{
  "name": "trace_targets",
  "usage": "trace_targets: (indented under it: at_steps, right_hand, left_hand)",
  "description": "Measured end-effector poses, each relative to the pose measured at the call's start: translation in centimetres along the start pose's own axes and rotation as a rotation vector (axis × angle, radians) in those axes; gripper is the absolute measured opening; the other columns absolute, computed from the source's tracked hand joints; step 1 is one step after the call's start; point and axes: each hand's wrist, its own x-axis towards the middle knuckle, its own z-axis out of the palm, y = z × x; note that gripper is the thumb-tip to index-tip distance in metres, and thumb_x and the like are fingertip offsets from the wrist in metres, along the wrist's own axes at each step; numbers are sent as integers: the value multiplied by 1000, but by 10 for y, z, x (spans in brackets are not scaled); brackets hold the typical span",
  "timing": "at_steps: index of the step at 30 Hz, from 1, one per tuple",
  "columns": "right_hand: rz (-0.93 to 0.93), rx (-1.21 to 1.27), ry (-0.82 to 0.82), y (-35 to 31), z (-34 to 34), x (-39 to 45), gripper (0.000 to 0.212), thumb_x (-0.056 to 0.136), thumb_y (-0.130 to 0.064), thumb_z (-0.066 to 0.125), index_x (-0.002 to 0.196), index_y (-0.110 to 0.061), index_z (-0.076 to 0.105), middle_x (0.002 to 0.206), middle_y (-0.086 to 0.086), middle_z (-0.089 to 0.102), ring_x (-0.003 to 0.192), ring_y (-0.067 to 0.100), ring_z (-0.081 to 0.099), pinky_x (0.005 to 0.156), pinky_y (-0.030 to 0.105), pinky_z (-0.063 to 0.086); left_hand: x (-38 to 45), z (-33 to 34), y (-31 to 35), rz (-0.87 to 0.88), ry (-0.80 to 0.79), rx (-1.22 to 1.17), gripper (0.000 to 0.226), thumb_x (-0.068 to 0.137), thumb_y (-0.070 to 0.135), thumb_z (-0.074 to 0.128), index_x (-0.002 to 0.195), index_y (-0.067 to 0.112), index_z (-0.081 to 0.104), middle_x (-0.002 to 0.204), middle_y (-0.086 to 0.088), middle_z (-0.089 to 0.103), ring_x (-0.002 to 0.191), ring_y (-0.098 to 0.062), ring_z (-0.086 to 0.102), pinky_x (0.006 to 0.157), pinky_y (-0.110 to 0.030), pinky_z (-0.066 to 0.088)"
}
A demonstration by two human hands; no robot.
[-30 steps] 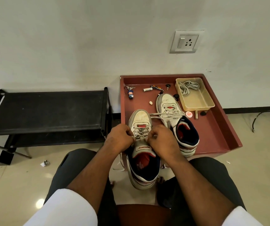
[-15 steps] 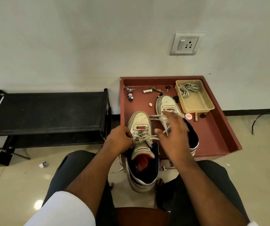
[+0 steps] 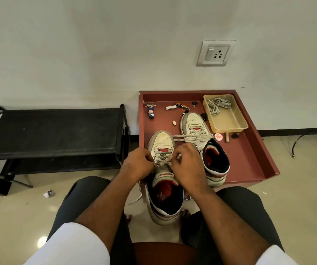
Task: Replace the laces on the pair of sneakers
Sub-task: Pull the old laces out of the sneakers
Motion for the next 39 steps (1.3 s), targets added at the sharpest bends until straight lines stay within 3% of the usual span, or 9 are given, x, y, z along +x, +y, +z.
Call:
trace_targets:
  at_steps: [3,6,11,15,22,25,30,33,39]
  right_hand:
    - [95,641,296,-20,-29,0,8,95,-6,56,93,-14,53,99,-3,56,86,-9,56,74,9,45]
    - [172,989,616,-12,-61,8,7,99,-13,51,100,-20,50,105,3,63,97,7,62,87,26,51]
    - [-40,84,418,14,-50,7,40,87,-18,68,125,-17,54,131,5,49,126,22,44,101,53,44]
    - [-221,-395,-161,-3,-17,3,36,91,-34,59,127,-33,59,156,1,27,148,28,5,118,54,-4]
    - [-135,-483,-270,-9,-2,-1,21,92,-28,57,111,-31,67,157,-5,24,149,26,-1,116,61,-4]
    - [-132,-299,-107,-4,-6,0,13,92,-23,59,102,-27,66,151,-8,35,148,21,12,116,55,5]
    - [151,681,508,2,-56,11,10,97,-16,54,104,-24,53,124,-11,58,121,8,54,96,25,46]
    - [171,682,638,9,-78,4,12,97,-17,56,107,-24,55,114,-4,63,107,6,61,89,28,55]
    - [184,77,-160,7,-64,-1,6,90,-14,58,88,-19,59,82,-2,64,73,14,62,64,26,51]
  left_hand:
    - [0,0,0,-8,-11,-22,6,85,14,70,85,19,67,92,-3,68,81,-20,69,71,-41,62]
    - [0,0,0,-3,-10,-29,6,85,14,71,87,18,66,93,-2,67,82,-19,68,73,-42,62]
    - [1,1,0,-1,5,-13,9,82,13,71,80,19,65,90,-1,66,83,-19,67,75,-42,61]
    - [1,0,0,6,-14,-7,10,83,12,69,81,21,65,93,-3,67,83,-22,68,73,-43,62]
    - [2,0,-1,8,-15,1,11,83,13,68,82,23,65,94,-3,67,84,-23,68,72,-41,62]
    - [3,2,-1,3,-15,2,10,83,14,68,83,23,64,95,-2,66,85,-23,68,74,-42,61]
    - [2,2,-1,0,-4,-10,10,84,13,68,83,22,64,97,-2,65,85,-22,67,73,-42,62]
    - [1,3,0,1,-2,-4,15,85,12,67,86,27,64,106,-1,63,87,-21,66,72,-41,62]
    - [1,7,6,39,-95,6,52,87,4,56,124,41,62,130,-10,58,98,-28,66,80,-37,60]
